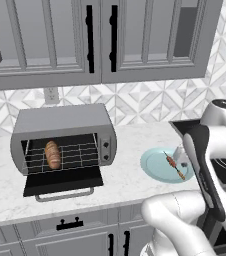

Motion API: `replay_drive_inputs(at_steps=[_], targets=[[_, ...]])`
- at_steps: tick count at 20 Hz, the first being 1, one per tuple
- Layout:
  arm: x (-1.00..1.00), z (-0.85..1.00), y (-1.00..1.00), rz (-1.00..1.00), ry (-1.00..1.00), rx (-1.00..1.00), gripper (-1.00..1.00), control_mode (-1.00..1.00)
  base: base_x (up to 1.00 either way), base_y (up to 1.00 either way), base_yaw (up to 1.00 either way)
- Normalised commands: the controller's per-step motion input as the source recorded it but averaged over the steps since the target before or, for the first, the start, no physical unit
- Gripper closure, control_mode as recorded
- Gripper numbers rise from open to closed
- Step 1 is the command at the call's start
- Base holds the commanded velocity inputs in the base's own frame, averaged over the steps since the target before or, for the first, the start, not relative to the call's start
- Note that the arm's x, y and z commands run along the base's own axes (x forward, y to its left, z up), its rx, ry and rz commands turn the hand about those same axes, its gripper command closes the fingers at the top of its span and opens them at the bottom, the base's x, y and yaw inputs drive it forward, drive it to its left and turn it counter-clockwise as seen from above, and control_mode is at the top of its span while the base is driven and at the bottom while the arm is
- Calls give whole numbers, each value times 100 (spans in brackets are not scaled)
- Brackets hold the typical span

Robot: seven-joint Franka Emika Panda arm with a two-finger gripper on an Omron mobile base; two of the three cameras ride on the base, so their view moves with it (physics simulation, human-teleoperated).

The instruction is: Pick up the kebab skewer and baguette bread, and place them inside the toaster oven. Close the toaster oven door and start by setting the timer.

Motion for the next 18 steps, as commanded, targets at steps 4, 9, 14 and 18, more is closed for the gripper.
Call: replay_drive_inputs(at_steps=[4, 9, 14, 18], targets=[[12, -31, -49, 0, 0, 0, -100, -100, 0, 0, 0], [30, -46, -5, 0, 0, 0, -100, -100, 0, 0, 0], [32, -38, -22, 0, 4, 0, -100, -100, 0, 0, 0], [29, -30, -33, 0, 5, 0, -100, -100, 0, 0, 0]])
